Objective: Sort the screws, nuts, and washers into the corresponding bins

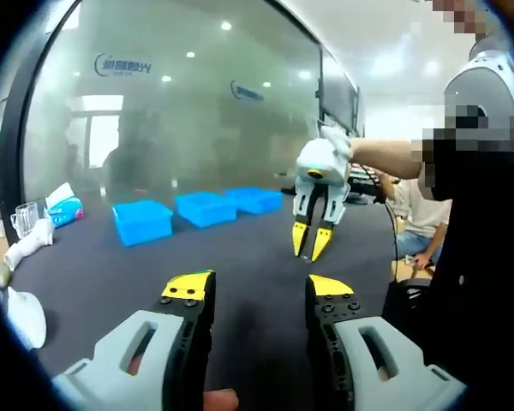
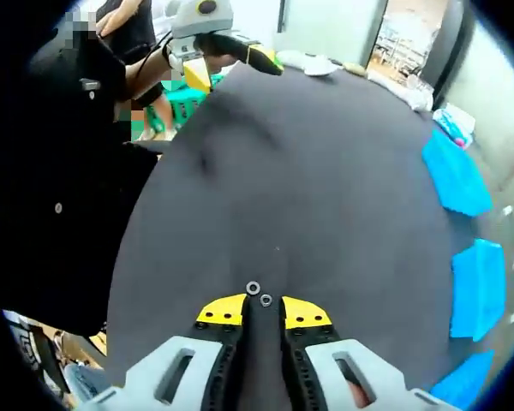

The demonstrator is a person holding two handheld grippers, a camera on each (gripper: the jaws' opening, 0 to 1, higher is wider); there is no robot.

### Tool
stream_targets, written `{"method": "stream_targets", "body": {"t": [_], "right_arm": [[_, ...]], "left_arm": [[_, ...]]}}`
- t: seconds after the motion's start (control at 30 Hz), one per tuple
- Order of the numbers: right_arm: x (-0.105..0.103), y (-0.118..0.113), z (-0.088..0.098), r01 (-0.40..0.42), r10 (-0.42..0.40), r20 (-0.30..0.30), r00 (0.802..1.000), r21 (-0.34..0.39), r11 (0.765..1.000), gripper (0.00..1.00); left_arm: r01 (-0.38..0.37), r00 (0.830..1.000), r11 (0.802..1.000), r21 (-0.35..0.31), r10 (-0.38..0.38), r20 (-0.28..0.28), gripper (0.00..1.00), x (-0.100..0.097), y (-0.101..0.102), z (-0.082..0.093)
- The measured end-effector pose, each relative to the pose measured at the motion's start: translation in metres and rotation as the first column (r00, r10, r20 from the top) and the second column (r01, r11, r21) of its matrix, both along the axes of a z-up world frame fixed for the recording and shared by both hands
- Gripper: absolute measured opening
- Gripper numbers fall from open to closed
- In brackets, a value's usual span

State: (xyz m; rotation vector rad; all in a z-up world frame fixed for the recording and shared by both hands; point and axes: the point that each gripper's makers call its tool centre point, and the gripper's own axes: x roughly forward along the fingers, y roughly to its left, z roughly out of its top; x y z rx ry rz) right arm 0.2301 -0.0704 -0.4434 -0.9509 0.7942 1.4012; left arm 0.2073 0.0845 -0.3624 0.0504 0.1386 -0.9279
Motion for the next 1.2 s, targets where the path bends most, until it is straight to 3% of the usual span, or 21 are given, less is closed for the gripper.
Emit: {"method": "stream_targets", "body": {"t": [0.17,0.43,0.77,0.9,1.0,1.2], "right_arm": [[0.003,-0.001,0.000,0.013,-0.013,-0.036,0.999,-0.001,1.000,0.09],[-0.002,-0.001,0.001,0.009,-0.009,-0.027,1.000,0.010,1.000,0.03],[0.001,-0.007,0.009,0.084,-0.087,0.017,0.996,0.112,0.990,0.03],[0.003,-0.014,0.021,0.148,-0.161,0.047,0.986,0.206,0.967,0.03],[0.005,-0.023,0.034,0.206,-0.232,0.063,0.971,0.285,0.936,0.03],[0.007,-0.045,0.060,0.298,-0.379,0.101,0.920,0.447,0.844,0.03]], "left_arm": [[0.003,1.000,1.000,-0.001,-0.003,-0.001,0.40,0.000,-0.001,0.000],[0.001,1.000,1.000,0.002,-0.001,-0.001,0.40,0.001,-0.001,0.000],[0.010,1.000,1.000,0.005,-0.010,0.005,0.40,0.001,-0.006,0.005],[0.011,1.000,1.000,0.006,-0.011,0.009,0.40,0.002,-0.007,0.006],[0.015,1.000,1.000,0.007,-0.015,0.013,0.40,0.004,-0.009,0.009],[0.022,0.999,1.000,0.009,-0.022,0.022,0.40,0.005,-0.013,0.013]]}}
